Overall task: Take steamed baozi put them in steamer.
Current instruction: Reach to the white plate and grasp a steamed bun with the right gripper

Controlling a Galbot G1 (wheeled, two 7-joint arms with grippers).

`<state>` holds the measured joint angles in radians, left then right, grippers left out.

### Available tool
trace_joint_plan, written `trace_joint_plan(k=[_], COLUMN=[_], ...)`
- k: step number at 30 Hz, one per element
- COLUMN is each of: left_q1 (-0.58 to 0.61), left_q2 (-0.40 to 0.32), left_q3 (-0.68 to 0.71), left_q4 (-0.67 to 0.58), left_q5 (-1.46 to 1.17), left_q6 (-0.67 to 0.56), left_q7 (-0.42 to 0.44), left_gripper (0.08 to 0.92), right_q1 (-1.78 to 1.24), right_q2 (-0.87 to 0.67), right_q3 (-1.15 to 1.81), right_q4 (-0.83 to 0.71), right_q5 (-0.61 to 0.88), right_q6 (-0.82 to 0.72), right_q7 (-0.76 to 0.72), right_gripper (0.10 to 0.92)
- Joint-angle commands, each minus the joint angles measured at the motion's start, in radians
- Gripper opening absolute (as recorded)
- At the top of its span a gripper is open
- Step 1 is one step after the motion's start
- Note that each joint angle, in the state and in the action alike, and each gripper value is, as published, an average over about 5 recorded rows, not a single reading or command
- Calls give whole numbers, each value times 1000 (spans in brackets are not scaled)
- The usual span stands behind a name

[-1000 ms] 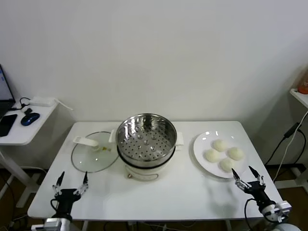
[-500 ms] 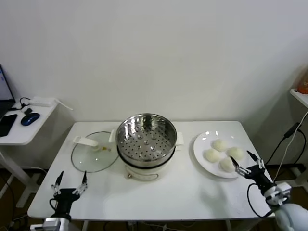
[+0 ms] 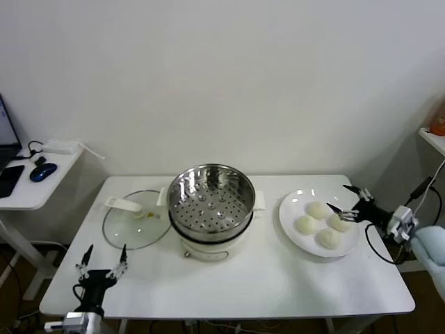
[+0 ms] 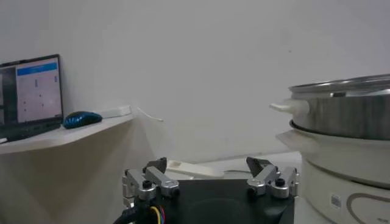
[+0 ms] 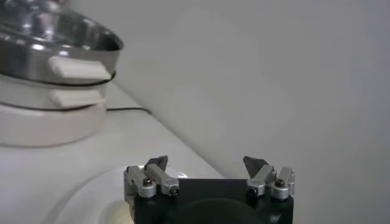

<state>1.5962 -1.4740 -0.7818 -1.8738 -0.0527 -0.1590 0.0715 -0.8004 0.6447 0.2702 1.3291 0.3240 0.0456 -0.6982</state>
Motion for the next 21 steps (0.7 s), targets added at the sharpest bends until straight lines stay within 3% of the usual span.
trace_joint_plan(k=[1,12,21], left_q1=[0,-5,-17], left_q2=[14,16,9], left_q3=[1,6,9], left_q4=[1,2,4], left_q5=[-10,-14,-15], left_q6=[6,14,22], left_q7=[-4,-5,-7], left_gripper=[823,823,823], right_q1=[632,1073,1076], right_q2=[-69,68,218], right_q3=[-530,-1109,-1119], right_q4=[-267,-506,-672], right_q5=[-137,-275,-504], right_q6=[14,116,185], right_q7=[-390,-539,-531], right_gripper=[823,823,823])
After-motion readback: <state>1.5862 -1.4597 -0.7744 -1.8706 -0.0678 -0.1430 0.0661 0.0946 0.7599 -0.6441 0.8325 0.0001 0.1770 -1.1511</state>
